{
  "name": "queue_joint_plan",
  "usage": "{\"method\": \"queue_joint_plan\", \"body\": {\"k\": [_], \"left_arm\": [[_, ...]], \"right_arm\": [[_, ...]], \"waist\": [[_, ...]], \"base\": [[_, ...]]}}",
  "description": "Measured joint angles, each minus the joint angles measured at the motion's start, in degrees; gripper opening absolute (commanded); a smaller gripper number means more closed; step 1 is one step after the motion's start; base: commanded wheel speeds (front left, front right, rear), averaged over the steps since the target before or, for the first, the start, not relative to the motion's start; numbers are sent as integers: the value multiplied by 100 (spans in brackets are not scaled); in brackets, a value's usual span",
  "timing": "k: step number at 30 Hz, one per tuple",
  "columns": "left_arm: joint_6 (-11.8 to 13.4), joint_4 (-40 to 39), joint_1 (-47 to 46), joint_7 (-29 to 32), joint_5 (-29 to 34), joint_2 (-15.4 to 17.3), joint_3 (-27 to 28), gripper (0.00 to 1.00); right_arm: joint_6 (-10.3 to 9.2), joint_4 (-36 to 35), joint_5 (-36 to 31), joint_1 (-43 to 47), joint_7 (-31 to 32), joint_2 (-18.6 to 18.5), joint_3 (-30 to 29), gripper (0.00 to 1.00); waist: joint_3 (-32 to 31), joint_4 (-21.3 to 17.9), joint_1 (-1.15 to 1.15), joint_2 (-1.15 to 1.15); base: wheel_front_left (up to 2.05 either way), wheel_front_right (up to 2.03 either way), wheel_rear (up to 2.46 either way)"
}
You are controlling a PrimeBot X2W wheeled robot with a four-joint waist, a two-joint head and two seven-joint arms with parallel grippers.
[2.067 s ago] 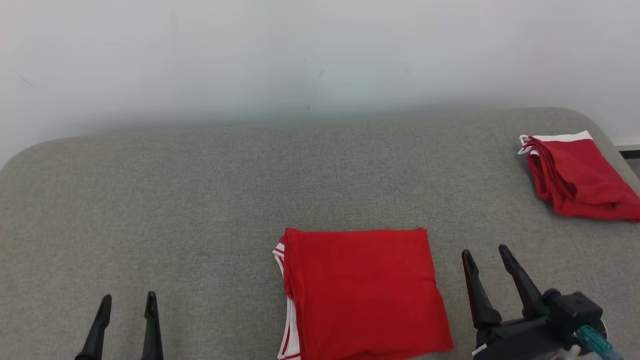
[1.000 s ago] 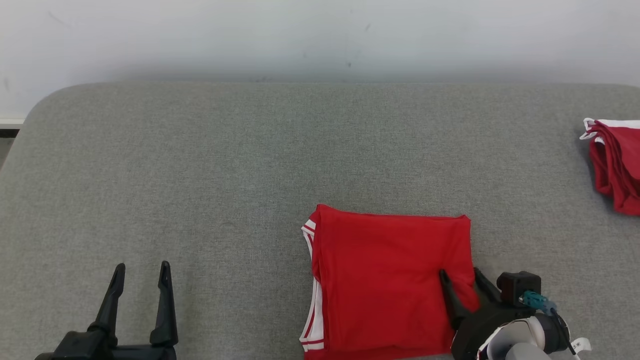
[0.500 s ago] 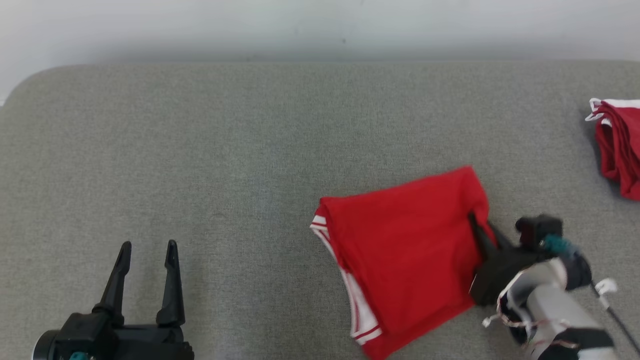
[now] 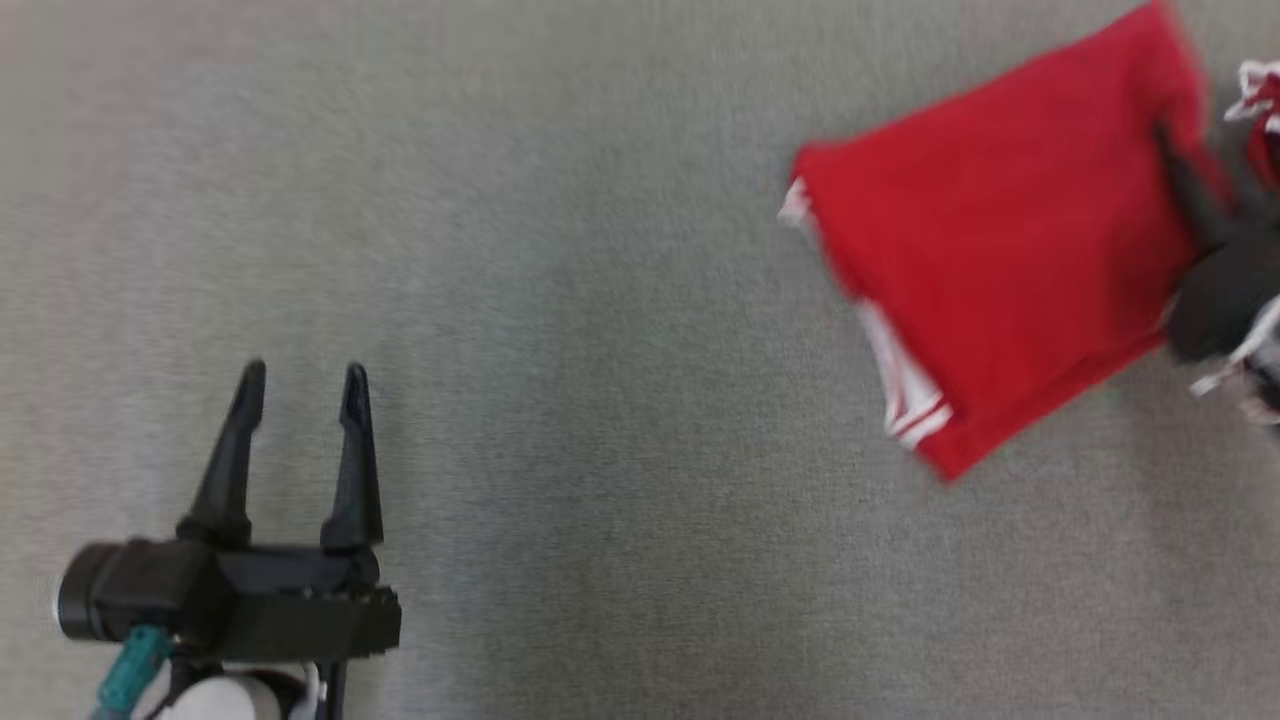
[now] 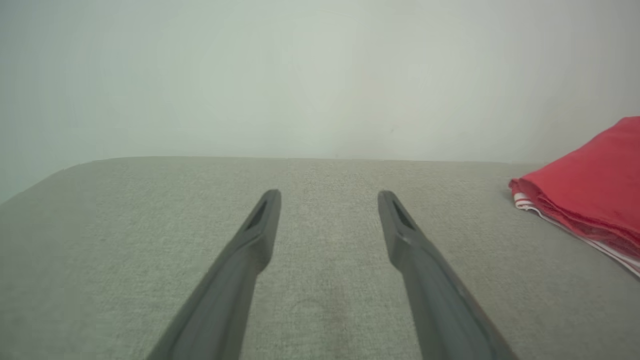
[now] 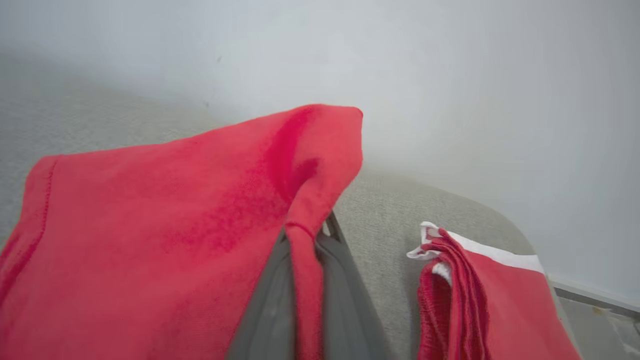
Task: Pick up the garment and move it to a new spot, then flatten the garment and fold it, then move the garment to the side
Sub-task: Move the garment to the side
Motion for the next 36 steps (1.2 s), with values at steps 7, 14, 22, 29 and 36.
{"method": "queue_joint_plan", "body": {"k": [7,14,22,29,36], "left_arm": [[-51,-281,-286,0,129,34,90,100],[-100,-469,-373,-1,222,131,129,100],[-127,-691,-474,-1,334,181,90,100],[-151,-743,-525,-2,343,203,45,100],[-154,-695,-579,-2,336,191,38,100]], "right_arm": [[0,-706,364,-633,267,-1066,74,0],[0,-990,824,-853,606,-1781,2,0],[0,-474,1157,-1226,713,-2369,-56,0],[0,363,934,-1591,588,-2429,267,100],[0,1080,377,-2070,-116,-2160,254,100]], "waist": [[599,-311,1,0],[987,-724,0,0],[1371,-969,0,0],[1579,-982,-2,0],[1549,-890,-1,0]], "base": [[0,0,0],[0,0,0],[0,0,0],[0,0,0],[0,0,0]]}}
